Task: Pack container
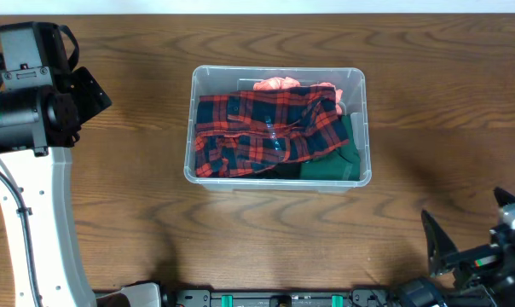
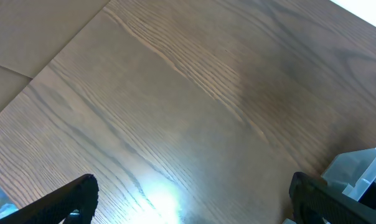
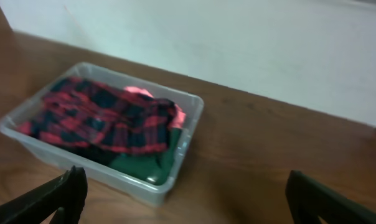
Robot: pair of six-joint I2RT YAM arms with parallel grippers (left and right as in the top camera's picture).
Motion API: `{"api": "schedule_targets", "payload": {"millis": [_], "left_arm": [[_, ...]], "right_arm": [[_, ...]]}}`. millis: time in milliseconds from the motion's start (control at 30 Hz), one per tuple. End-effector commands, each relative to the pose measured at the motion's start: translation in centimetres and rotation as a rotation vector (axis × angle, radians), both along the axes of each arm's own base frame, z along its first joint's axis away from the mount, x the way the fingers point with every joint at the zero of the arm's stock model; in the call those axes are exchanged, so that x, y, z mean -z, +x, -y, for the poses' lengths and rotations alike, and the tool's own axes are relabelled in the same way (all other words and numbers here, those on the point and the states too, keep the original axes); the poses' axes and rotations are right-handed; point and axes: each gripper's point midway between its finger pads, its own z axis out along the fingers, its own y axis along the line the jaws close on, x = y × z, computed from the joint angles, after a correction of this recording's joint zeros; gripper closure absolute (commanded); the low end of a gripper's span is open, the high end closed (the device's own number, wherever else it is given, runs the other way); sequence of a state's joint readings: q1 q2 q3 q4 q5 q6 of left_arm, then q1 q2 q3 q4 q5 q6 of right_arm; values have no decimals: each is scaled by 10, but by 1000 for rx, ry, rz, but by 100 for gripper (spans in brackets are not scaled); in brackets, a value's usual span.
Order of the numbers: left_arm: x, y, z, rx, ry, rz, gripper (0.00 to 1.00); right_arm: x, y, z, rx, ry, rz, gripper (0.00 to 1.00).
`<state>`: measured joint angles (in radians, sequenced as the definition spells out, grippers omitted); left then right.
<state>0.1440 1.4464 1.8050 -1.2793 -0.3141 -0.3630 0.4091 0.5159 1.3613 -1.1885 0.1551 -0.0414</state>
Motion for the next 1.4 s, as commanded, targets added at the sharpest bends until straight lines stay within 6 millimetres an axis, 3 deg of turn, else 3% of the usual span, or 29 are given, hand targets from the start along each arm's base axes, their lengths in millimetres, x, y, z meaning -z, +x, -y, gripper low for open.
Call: {"api": "schedule_targets", "payload": {"millis": [0, 167, 367, 533, 833, 967, 1233, 1367], "left_arm": [[0, -3, -3, -16, 7, -4, 2], [0, -3, -3, -16, 7, -3, 2], [0, -3, -3, -16, 7, -4, 2], [0, -3, -3, -16, 7, -4, 2], [0, -3, -3, -16, 7, -3, 2], [0, -3, -3, -16, 8, -4, 2], [0, -3, -3, -16, 8, -4, 2], [0, -3, -3, -16, 7, -4, 2]], "right_arm": [[17, 8, 5, 3, -146, -11, 1], [50, 34, 19, 130, -166, -71, 1], [114, 65, 22, 174, -134, -130, 1], [160, 72, 19, 159, -109, -105, 1], [232, 68, 18, 146, -75, -89, 1], [257, 67, 17, 142, -63, -100, 1], [289, 69, 16, 132, -58, -139, 1], [290, 69, 16, 134, -58, -143, 1]]}}
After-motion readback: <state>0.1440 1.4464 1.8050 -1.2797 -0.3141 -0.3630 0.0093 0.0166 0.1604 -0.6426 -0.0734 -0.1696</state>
